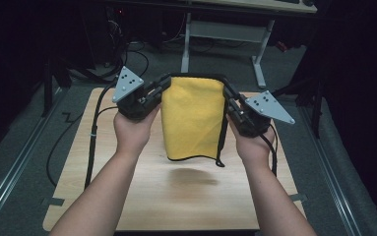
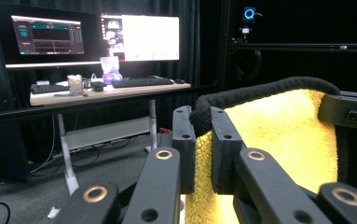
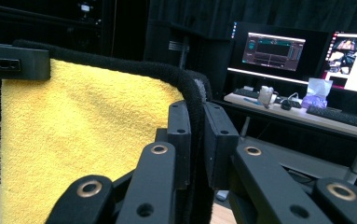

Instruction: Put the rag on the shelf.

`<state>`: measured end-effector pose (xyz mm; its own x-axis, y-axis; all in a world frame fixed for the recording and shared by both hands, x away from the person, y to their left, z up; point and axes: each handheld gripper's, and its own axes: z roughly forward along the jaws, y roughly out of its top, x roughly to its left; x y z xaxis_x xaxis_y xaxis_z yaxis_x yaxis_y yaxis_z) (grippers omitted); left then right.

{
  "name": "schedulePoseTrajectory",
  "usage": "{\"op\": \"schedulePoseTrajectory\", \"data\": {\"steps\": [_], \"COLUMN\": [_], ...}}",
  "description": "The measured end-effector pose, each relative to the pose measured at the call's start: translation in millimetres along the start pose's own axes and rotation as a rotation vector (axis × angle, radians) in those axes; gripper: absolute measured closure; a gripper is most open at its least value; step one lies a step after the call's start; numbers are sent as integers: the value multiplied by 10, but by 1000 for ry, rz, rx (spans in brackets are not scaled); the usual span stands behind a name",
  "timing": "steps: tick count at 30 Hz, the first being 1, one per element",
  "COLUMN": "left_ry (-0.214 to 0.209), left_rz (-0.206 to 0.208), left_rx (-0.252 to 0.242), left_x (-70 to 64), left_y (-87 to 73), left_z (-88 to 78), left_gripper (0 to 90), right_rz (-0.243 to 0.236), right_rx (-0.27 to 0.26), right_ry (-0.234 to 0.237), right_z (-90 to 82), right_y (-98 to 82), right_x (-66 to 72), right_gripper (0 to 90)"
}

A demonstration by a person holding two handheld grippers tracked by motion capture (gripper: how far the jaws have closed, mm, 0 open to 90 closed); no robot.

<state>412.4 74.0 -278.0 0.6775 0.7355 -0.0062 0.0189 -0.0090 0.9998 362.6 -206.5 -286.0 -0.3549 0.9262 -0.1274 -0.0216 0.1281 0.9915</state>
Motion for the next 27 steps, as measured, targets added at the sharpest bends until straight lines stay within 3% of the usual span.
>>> {"op": "schedulePoseTrajectory", "data": {"steps": [11,17,23,27], "left_ry": [35,47,62,79], "left_rz": [82,116,127,154], "left_rx": [26,32,57,95], "left_x": [113,222,353,444], "left_y": [130,185,141,83], "left_z": [242,449,665,773], "left_gripper": [827,828,828,827], "right_rz": [39,22,36,10], "right_rx": [8,9,28,60], "right_ry": [16,10,16,23], "right_z": [251,422,644,809], "right_y": [18,68,43,-33], "right_x": [-178,-302,-441,-491], "right_gripper": [830,830,829,828]}}
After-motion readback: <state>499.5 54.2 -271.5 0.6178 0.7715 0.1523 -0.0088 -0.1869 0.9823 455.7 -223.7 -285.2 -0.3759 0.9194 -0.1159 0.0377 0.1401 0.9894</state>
